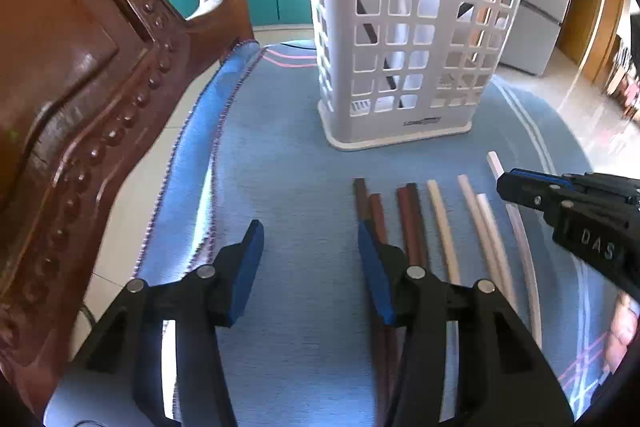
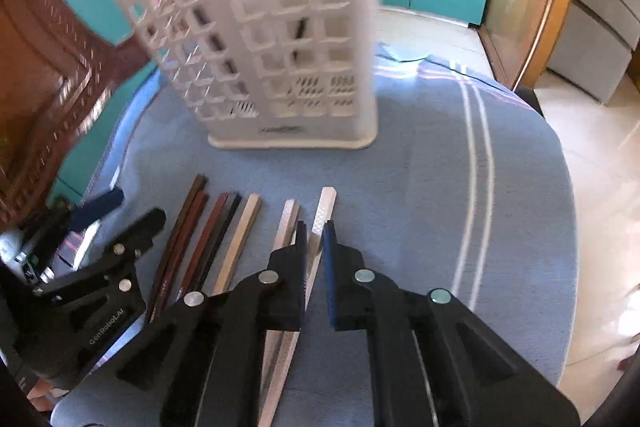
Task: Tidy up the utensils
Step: 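Move both open tools back down to the row of chopsticks, then grasp a dark brown chopstick with the left tool while the right tool grasps a light wooden one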
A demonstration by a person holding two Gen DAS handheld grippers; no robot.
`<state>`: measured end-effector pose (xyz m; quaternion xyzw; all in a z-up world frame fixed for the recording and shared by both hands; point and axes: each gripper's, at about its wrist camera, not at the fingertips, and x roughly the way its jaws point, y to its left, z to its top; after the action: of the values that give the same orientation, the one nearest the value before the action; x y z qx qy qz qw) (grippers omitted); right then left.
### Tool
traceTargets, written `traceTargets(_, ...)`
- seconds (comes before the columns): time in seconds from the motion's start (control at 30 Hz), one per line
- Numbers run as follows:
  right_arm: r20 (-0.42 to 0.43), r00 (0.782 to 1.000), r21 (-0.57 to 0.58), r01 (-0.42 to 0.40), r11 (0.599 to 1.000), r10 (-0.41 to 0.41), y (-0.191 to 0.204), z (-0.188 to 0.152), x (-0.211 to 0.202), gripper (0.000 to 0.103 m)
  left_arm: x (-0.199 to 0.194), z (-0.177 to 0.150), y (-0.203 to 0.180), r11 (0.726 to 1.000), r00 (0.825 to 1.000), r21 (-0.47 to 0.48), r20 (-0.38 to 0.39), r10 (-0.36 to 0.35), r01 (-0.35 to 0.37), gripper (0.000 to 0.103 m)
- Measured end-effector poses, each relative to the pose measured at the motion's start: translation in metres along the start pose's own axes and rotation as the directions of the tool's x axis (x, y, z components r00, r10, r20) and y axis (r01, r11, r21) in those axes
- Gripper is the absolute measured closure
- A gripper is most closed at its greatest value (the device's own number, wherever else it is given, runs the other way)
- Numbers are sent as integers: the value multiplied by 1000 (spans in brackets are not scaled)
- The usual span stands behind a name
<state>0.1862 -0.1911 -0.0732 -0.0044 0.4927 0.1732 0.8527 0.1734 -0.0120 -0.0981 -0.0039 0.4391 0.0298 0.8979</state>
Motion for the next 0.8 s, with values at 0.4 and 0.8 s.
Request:
traceTargets(0.4,-14,999,89,41,995,-40,-27,7,7,86,12,1,-15,999,997,6,-53,-50,51,47)
traceTargets(0.8,-3,1000,93,31,995,-31,-21,5,7,74,3,-4,-15,977,978,-64,-23,-206,204,90)
